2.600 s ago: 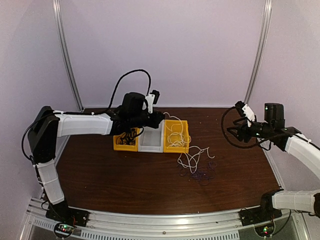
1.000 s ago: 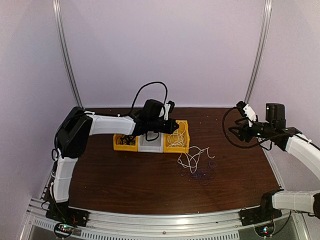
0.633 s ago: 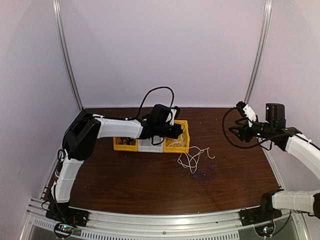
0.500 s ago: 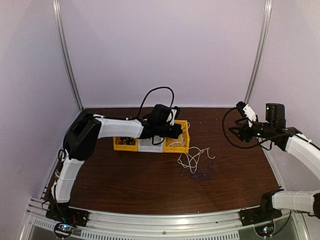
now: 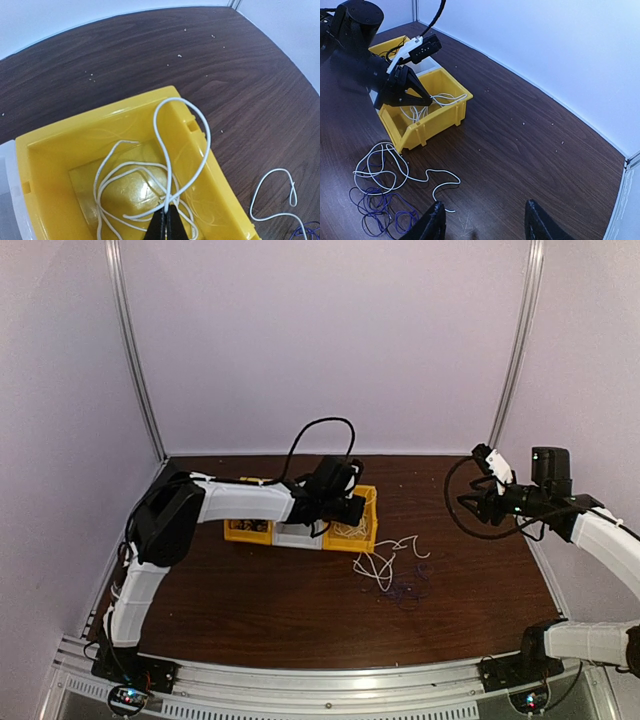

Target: Untangle the cables

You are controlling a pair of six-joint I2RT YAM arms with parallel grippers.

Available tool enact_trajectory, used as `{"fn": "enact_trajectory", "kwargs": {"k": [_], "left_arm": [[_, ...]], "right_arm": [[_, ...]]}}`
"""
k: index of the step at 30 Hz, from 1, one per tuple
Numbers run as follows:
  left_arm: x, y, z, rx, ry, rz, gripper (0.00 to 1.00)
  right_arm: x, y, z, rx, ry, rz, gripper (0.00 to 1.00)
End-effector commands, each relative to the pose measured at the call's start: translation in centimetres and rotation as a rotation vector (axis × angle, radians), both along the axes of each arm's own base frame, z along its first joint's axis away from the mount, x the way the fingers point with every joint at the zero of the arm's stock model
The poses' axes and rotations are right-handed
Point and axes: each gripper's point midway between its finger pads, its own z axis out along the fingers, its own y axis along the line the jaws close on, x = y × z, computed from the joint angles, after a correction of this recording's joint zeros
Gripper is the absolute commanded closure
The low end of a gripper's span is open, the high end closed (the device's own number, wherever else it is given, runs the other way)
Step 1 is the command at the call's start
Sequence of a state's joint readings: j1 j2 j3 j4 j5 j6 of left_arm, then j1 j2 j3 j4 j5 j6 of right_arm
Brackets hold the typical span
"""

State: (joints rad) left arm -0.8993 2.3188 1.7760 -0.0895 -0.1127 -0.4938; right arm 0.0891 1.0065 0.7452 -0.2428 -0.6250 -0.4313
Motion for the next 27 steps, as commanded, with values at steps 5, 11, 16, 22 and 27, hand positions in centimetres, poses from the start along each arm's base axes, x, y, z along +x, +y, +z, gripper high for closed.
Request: {"fn": "enact_trajectory", "kwargs": {"k": [5, 11, 16, 22, 27], "left_arm": [[-3.6, 2.4, 1.1, 0.117, -0.016, 0.005, 1.00], [-4.8, 3.2, 2.3, 0.107, -0.007, -0.007, 1.00], [-5.3, 2.7, 4.3, 0.095, -0.040, -0.036, 1.00], [-5.6, 3.0, 3.3, 0.154, 0.001, -0.047, 1.00], [-6.2, 2.9, 1.6, 0.168, 0.042, -0.066, 1.00]], "right_arm": [[-0.3, 0.0, -0.6, -0.004, 0.013, 0.013, 0.46], [-0.3, 0.0, -0.7, -0.003, 0.019, 0.017, 0.46], [-0.3, 0.0, -0.8, -0.003, 0.020, 0.017, 0.46], [-0.3, 0.0, -0.8, -0.003, 0.022, 0.017, 0.46], [-0.4, 0.1, -0.8, -0.003, 0.023, 0.021, 0.46]]}}
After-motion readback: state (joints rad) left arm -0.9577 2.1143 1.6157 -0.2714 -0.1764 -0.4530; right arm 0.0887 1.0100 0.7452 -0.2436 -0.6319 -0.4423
